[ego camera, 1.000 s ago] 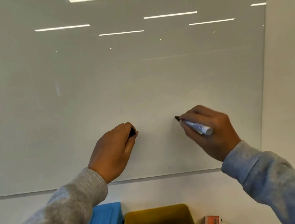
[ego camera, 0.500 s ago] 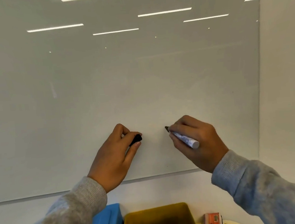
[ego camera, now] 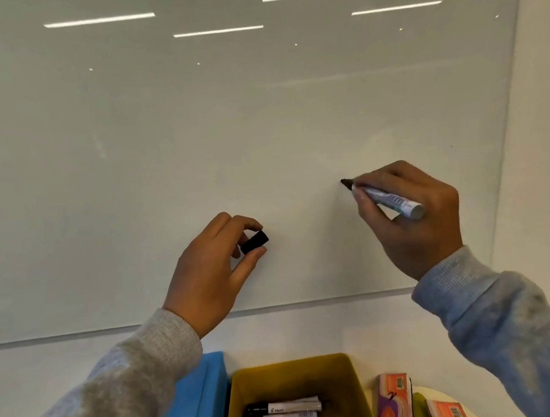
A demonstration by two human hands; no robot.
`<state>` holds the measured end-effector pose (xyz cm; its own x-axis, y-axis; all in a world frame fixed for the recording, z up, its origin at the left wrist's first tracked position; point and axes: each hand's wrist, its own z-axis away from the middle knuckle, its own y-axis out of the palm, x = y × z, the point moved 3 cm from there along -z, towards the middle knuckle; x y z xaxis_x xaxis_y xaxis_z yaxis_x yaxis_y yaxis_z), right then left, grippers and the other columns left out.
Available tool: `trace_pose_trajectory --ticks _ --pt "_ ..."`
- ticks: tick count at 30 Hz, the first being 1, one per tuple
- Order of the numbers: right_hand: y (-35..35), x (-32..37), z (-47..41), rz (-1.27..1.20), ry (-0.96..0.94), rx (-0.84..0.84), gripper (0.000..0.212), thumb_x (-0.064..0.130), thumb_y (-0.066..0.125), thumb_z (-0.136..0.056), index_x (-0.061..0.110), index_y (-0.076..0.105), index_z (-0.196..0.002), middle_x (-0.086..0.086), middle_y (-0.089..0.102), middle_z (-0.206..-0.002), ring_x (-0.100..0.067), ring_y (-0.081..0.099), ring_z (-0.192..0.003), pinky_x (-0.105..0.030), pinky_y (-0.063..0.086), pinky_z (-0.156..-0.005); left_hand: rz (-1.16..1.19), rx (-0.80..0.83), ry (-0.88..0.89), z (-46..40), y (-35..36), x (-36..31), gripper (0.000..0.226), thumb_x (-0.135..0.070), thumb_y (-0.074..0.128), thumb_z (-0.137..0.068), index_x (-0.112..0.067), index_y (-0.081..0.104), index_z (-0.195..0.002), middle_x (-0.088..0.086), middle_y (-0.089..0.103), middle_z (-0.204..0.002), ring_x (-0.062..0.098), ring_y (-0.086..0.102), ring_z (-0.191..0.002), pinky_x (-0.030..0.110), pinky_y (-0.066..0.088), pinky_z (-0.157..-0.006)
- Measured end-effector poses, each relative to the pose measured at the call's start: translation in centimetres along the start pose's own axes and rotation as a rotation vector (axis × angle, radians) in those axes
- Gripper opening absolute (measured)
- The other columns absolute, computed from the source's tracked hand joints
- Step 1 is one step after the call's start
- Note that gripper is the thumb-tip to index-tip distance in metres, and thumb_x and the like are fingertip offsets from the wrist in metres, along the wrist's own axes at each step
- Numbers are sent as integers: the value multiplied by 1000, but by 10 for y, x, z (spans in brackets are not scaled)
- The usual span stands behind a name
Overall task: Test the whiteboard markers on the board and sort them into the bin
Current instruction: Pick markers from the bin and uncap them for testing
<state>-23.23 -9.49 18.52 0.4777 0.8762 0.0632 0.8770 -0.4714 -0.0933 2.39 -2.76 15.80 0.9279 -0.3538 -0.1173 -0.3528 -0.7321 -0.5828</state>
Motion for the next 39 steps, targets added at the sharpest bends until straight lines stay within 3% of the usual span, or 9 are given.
trace_pose_trajectory --ticks 6,13,17,20,23,27,31,35,39 --pt "11 8 25 28 -48 96 16 8 77 -87 2 76 -102 -9 72 -94 -18 68 -76 -17 55 -70 21 19 -29 7 2 4 29 -44 55 -93 -30 61 -118 -18 55 -95 -3 54 -83 10 43 -69" --pt "10 9 27 -9 60 91 16 12 77 -88 5 76 -102 -6 72 -95 -11 65 -78 -9 52 -71 64 33 -36 15 6 -3 25 -34 56 -98 -27 64 -121 -18 57 -101 -1 56 -90 12 47 -74" --pt "6 13 28 -62 189 114 8 14 75 -89 12 76 -96 2 72 -88 -10 66 -74 -16 52 -67 137 55 -91 27 8 -6 25 -27 55 -100 -26 65 -123 -17 59 -104 0 57 -95 9 45 -76" --pt "6 17 44 -195 437 195 31 16 80 -85 20 62 -110 5 71 -84 -8 69 -73 -14 54 -63 307 78 -234 43 9 -10 25 -23 56 -100 -27 66 -123 -15 63 -105 5 62 -93 13 49 -77" --pt "6 26 70 -338 675 284 65 12 86 -77 29 40 -120 -7 68 -84 -14 70 -66 -20 58 -61 537 124 -437 68 12 -16 24 -22 58 -99 -31 64 -121 -7 68 -98 12 66 -82 21 54 -74" --pt "1 45 96 -464 853 292 81 2 87 -73 32 31 -124 -22 65 -97 -22 72 -63 -26 58 -56 743 174 -584 106 18 -25 13 -18 56 -100 -20 64 -109 5 70 -88 18 66 -74 28 55 -69" --pt "-1 68 116 -581 980 260 78 -3 82 -76 32 29 -122 -23 67 -91 -28 71 -57 -29 57 -56 820 175 -701 137 23 -32 17 -19 52 -101 -14 67 -105 6 69 -80 17 62 -68 23 53 -66" --pt "3 87 133 -707 1120 292 64 -1 77 -81 32 37 -118 -17 74 -89 -30 74 -66 -34 60 -67 894 138 -786 160 27 -40 23 -20 48 -103 -13 70 -103 3 62 -74 16 58 -66 22 52 -64" --pt "7 101 149 -858 1237 150 44 0 67 -90 29 42 -111 -15 75 -81 -31 72 -66 -35 59 -64 1004 44 -916 174 27 -43 24 -22 48 -103 -13 70 -103 3 61 -72 16 56 -65 22 51 -61"
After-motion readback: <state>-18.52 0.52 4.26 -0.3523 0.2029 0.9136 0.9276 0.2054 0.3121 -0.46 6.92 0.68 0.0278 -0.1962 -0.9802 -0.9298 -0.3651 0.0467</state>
